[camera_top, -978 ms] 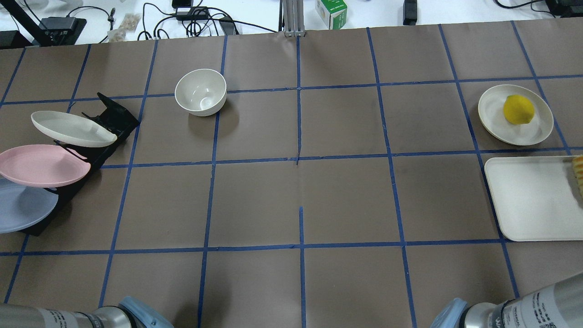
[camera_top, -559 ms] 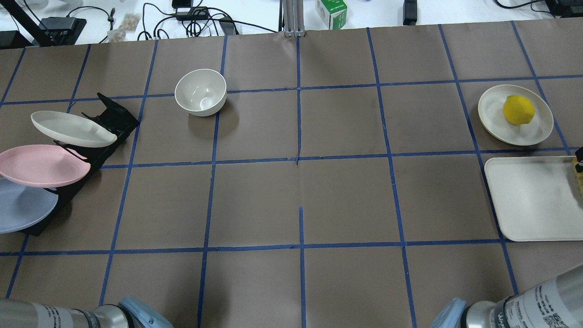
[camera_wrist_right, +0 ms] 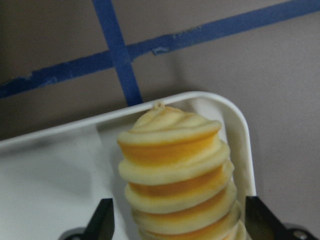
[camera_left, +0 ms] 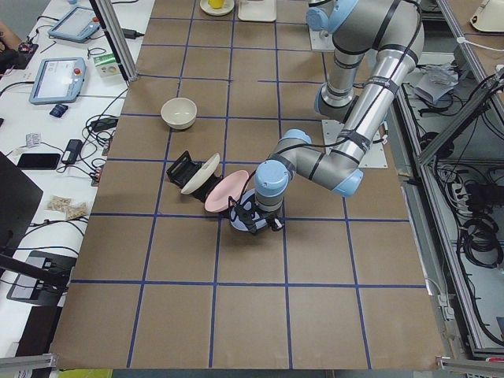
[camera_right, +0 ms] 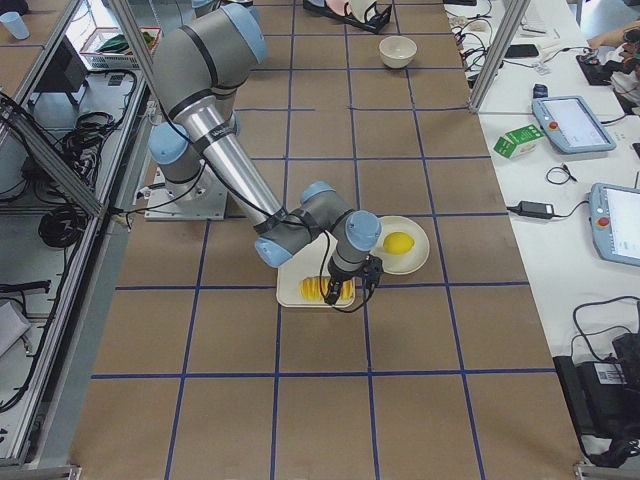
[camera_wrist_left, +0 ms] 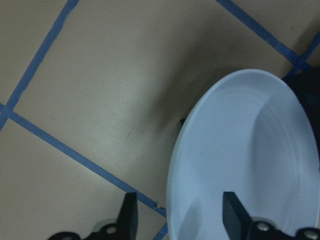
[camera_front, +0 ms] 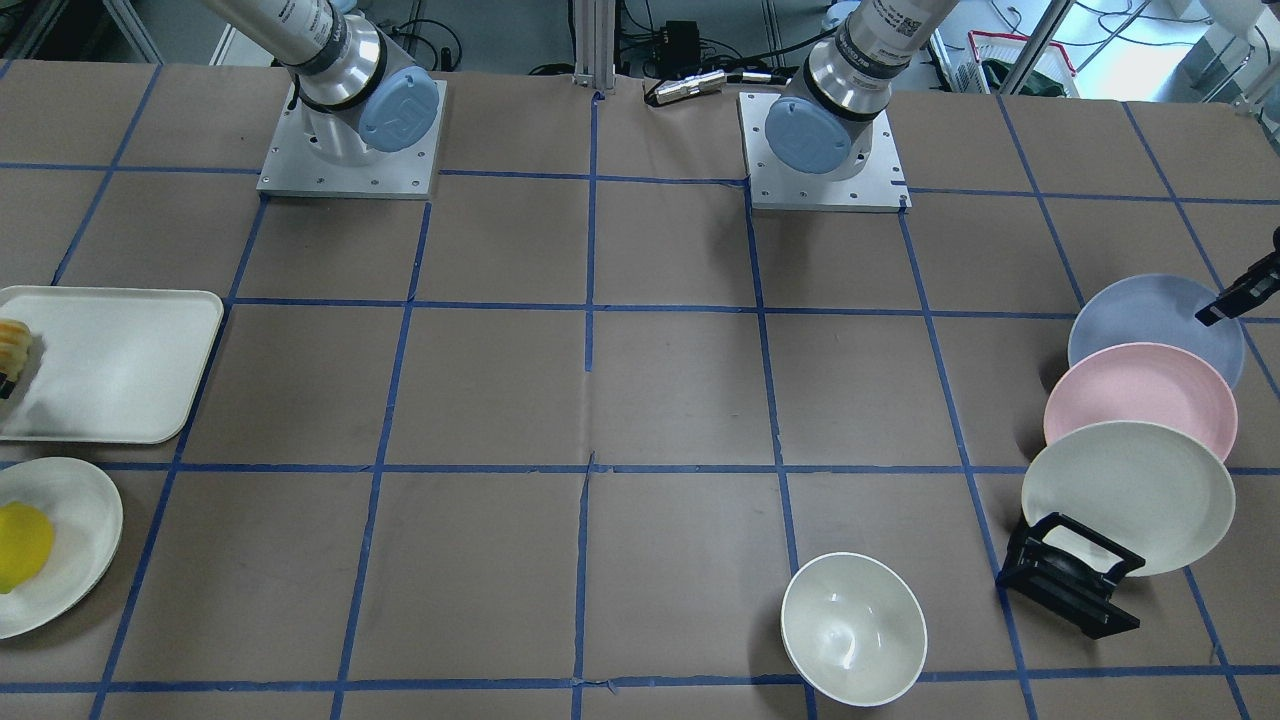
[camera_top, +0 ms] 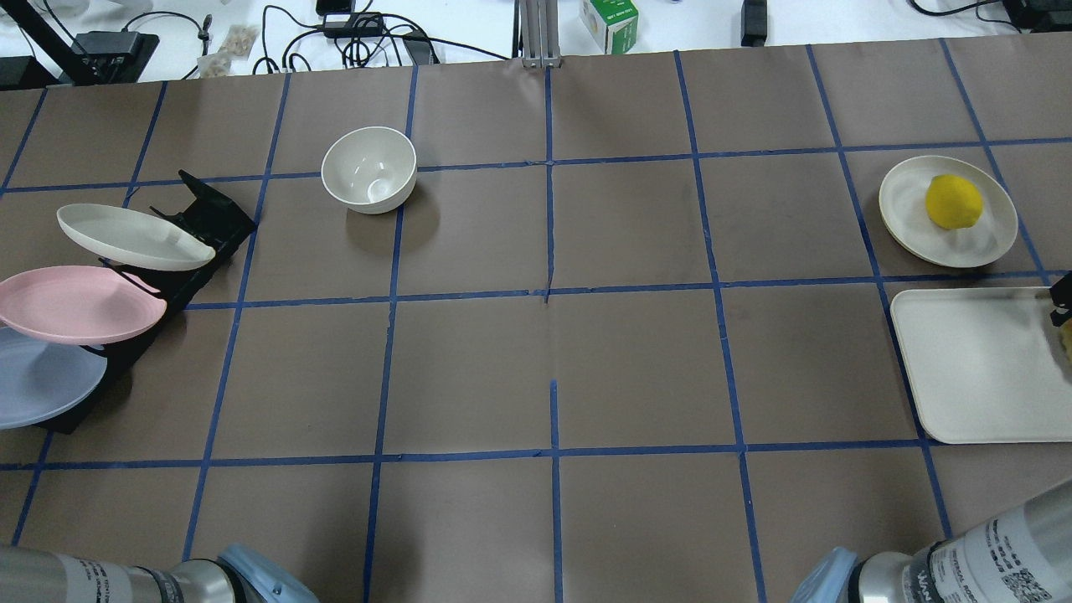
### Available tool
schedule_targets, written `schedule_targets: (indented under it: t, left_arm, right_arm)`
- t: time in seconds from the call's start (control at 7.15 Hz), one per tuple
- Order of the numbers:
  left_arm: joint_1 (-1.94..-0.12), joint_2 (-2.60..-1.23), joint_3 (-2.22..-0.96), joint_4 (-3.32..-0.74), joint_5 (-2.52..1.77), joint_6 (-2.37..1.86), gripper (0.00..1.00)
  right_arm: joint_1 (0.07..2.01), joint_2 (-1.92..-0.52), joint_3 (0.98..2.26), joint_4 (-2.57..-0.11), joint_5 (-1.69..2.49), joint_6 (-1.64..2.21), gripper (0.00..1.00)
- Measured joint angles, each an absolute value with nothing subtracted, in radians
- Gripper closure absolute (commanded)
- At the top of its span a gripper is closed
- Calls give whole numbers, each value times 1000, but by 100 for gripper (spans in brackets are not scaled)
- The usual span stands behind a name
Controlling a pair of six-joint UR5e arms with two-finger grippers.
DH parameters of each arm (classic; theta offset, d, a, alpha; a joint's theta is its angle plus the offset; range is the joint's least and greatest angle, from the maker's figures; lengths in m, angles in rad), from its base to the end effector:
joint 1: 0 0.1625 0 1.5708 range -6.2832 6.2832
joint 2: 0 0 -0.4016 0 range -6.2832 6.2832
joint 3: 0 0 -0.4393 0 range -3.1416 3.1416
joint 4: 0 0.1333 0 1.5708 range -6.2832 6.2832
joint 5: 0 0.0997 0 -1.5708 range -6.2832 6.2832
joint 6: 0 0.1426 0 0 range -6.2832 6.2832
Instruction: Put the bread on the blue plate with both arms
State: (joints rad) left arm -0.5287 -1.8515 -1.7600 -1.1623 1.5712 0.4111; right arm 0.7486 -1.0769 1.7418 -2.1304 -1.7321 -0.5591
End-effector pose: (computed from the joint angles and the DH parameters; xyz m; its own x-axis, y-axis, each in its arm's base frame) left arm 0.4454 -0.4145 0.2010 -0.8068 -0.5903 0.0242 -0.5885 0.8066 0.0564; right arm -0.3794 -0.5032 0.0946 -0.9664 0.2443 0.0796 0.2548 0.9513 0.1738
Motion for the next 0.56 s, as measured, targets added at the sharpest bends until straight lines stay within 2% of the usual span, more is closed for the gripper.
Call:
schedule_targets:
  t: [0.56]
  left_arm:
    - [-520, -1849, -1748, -1163, 1569, 421, 100]
  right_arm:
    - [752, -1085, 1734, -2120, -1736, -556, 100]
